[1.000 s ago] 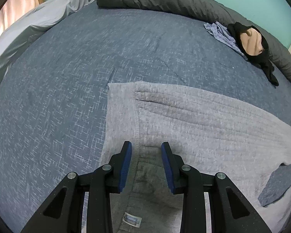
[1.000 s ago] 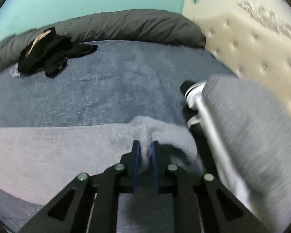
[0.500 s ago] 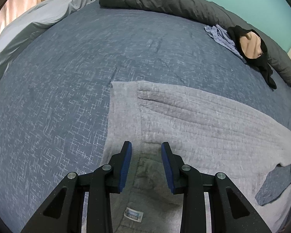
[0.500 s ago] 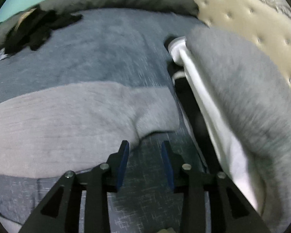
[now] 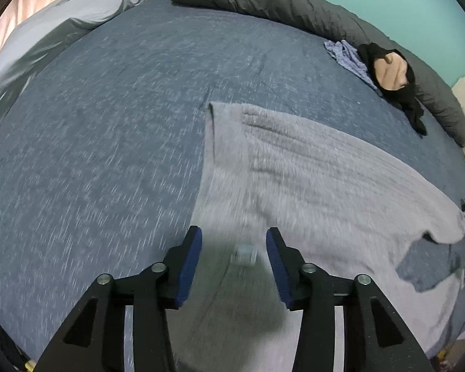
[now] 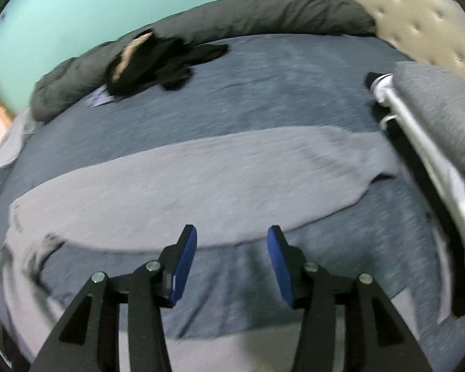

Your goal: Fold clothes

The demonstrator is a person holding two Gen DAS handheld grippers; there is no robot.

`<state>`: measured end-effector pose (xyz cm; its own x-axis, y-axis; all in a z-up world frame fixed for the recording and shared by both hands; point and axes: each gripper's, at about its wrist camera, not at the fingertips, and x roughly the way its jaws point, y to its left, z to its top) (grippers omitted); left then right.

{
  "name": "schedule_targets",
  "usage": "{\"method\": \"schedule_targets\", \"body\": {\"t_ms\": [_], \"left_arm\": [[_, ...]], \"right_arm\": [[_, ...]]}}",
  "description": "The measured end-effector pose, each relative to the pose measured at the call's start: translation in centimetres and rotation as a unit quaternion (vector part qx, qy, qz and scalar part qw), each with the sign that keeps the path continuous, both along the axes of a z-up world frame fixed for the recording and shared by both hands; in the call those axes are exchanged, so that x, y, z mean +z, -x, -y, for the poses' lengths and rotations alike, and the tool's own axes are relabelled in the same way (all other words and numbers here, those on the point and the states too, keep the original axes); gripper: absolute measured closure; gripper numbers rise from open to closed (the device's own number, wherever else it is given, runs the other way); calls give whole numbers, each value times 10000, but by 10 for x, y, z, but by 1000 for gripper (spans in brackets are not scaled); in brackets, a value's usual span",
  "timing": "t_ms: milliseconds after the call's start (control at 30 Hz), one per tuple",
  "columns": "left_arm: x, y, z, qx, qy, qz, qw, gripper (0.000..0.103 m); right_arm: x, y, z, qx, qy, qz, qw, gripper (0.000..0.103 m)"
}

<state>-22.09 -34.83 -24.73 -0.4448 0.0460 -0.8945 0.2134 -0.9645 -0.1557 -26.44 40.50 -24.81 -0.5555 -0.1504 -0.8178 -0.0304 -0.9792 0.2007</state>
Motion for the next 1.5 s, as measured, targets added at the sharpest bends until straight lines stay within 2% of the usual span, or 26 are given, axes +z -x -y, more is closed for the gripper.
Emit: {"method": "schedule_targets", "body": {"t_ms": [133, 300, 433, 633, 800, 1100, 1300, 1500], "left_arm": [[6, -33, 9, 0, -63, 42, 10000, 52], [-2, -77, 15, 73, -265, 100, 9996, 50], [-13, -106, 16, 148, -521, 122, 9985, 50], [-29, -136, 9, 224, -799, 159, 9964, 50], [-29, -146, 4, 285, -759, 57, 9967, 50], [-34, -153, 15, 576, -696, -66, 9959, 50], [-44, -145, 17, 632, -684, -63, 9956, 50], [-62, -134, 23, 757, -866, 1, 9934, 50]], "right_arm": [[8, -24, 10, 204, 38, 46, 9998, 51], [22, -66, -8, 160, 96, 188, 9996, 45], [29, -102, -29, 87, 24, 325, 9994, 44], [19, -145, -59, -96, -9, 692, 9976, 43], [0, -171, -87, -505, 116, 947, 9942, 43], [-34, -179, -111, -1116, 1015, 948, 9840, 43], [-55, -163, -106, -1251, 1129, 1057, 9800, 43], [-64, -150, -105, -1355, 1209, 1076, 9775, 43]]}}
